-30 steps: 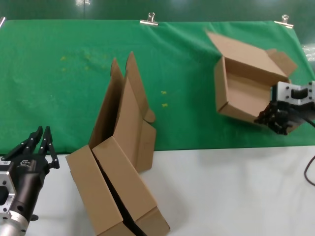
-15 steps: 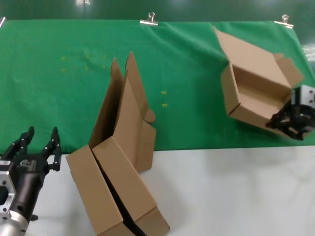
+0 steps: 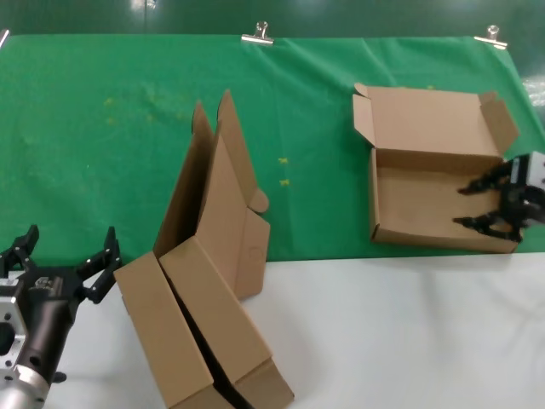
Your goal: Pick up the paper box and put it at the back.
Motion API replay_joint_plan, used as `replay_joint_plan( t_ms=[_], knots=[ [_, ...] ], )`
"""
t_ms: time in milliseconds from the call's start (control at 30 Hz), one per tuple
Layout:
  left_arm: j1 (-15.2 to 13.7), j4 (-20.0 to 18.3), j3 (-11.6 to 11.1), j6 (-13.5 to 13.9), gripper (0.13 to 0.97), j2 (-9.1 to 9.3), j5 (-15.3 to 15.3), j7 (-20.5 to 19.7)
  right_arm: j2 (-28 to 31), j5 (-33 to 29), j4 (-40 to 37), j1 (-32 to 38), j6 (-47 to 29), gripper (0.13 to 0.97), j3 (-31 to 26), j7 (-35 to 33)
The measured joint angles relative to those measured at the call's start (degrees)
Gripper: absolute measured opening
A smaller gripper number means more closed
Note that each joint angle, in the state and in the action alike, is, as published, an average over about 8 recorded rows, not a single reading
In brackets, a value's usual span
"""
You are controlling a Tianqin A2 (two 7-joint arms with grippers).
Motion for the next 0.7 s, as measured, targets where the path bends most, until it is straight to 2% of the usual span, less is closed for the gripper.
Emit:
replay_joint_plan(
  t_ms=[100, 333, 400, 533, 667, 700],
  knots=[
    [0.0, 0.0, 0.0, 0.0, 0.612, 0.0, 0.0, 0.0, 0.0, 3.2, 1.8, -1.7, 0.9, 0.281, 2.9, -0.2],
    [0.0, 0.0, 0.0, 0.0, 0.748, 0.0, 0.0, 0.0, 1.4, 16.1, 15.2, -11.5, 5.9, 0.425, 15.8, 3.6],
    [0.0, 0.0, 0.0, 0.0, 0.789, 0.0, 0.0, 0.0, 1.5, 21.0, 20.2, -15.7, 7.7, 0.446, 20.8, 6.6],
    [0.0, 0.0, 0.0, 0.0, 0.843, 0.0, 0.0, 0.0, -0.3, 30.9, 30.5, -25.3, 11.4, 0.553, 31.0, 14.4],
    [0.0, 0.0, 0.0, 0.0, 0.893, 0.0, 0.0, 0.0, -6.2, 36.9, 40.3, -35.1, 15.9, 0.661, 40.9, 22.4],
    [0.0, 0.0, 0.0, 0.0, 0.906, 0.0, 0.0, 0.0, -8.4, 37.3, 42.8, -37.5, 16.8, 0.661, 43.3, 24.4]
  ],
)
